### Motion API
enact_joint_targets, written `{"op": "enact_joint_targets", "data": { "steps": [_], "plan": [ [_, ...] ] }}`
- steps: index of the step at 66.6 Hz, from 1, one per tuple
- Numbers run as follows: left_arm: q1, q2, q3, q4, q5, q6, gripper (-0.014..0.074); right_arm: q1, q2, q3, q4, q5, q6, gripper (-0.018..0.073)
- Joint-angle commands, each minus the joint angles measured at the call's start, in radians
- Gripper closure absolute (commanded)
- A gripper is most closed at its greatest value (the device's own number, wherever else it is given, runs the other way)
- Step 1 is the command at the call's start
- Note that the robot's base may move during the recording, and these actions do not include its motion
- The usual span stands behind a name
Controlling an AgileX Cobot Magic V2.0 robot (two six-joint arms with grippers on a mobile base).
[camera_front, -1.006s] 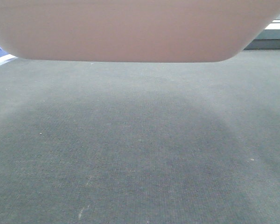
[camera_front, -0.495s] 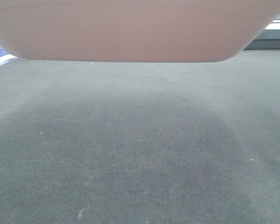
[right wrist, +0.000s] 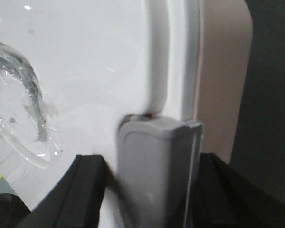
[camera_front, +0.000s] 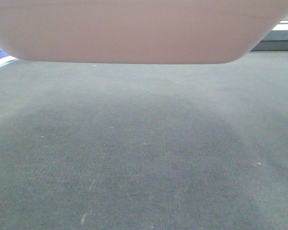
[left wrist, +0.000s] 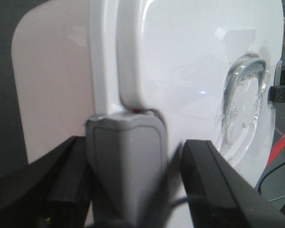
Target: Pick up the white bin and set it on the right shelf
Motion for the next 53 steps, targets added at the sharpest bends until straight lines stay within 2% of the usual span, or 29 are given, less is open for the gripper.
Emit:
{"op": "enact_joint_targets", "data": {
  "steps": [1, 53],
  "plan": [
    [-0.015, -0.016, -0.037, -0.176, 0.046, 0.005, 0.0335, 0.008, -0.016, -0.038, 0.154, 0.112, -0.011, 0.0136],
    [-0.015, -0.016, -0.037, -0.176, 0.046, 0.005, 0.0335, 0.008, -0.014, -0.038, 0.154, 0.077, -0.011, 0.0136]
  ]
}}
